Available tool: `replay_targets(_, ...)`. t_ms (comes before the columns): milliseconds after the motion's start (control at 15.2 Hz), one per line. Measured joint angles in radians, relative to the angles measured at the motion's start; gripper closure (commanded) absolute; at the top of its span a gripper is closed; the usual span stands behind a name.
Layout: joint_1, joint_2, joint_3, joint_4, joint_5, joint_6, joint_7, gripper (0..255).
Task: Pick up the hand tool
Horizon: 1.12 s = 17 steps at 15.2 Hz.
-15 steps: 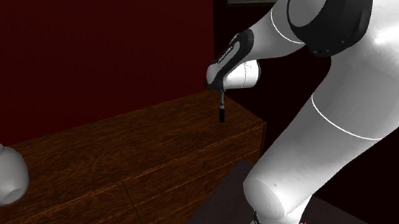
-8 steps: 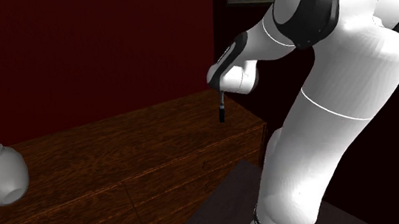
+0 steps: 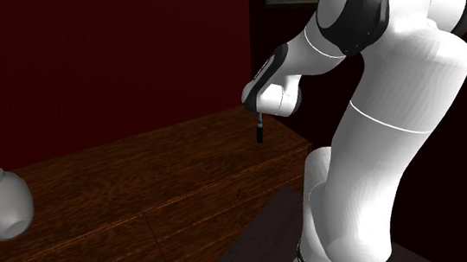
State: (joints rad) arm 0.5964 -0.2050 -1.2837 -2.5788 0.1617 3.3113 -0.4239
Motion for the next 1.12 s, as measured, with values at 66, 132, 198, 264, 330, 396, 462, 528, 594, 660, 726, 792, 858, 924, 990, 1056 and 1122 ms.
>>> replay_targets(66, 0.002, 0.000, -0.002, 0.000, 0.000, 0.001, 0.000, 255)
replay_targets(132, 0.003, 0.000, -0.004, 0.000, 0.000, 0.001, 0.000, 255)
replay_targets(198, 0.004, 0.000, -0.004, 0.000, 0.000, 0.001, 0.000, 255)
replay_targets(264, 0.004, 0.000, -0.005, 0.000, 0.000, 0.001, 0.000, 255)
replay_targets(330, 0.005, 0.000, -0.005, 0.000, 0.000, 0.001, 0.000, 255)
replay_targets(396, 0.005, 0.000, -0.005, 0.000, 0.000, 0.001, 0.000, 255)
replay_targets(462, 0.005, 0.000, -0.005, 0.000, 0.000, 0.001, 0.000, 255)
replay_targets(528, 0.004, 0.000, -0.004, 0.000, 0.000, 0.001, 0.000, 255)
replay_targets(594, -0.022, 0.000, 0.021, 0.002, 0.000, -0.006, 0.001, 255)
replay_targets(660, -0.055, 0.001, 0.055, 0.006, 0.001, -0.016, 0.003, 255)
replay_targets(726, -0.124, -0.001, 0.124, 0.007, -0.001, -0.032, 0.007, 255)
replay_targets(792, -0.178, -0.002, 0.176, 0.012, -0.003, -0.048, 0.011, 255)
replay_targets(858, -0.241, -0.004, 0.239, 0.014, -0.007, -0.062, 0.019, 255)
replay_targets(924, -0.306, -0.008, 0.304, 0.015, -0.015, -0.077, 0.029, 255)
replay_targets(990, -0.352, -0.011, 0.348, 0.016, -0.022, -0.089, 0.037, 255)
replay_targets(1056, -0.393, -0.016, 0.386, 0.019, -0.030, -0.102, 0.045, 255)
replay_targets(1122, -0.450, -0.022, 0.441, 0.023, -0.044, -0.119, 0.060, 255)
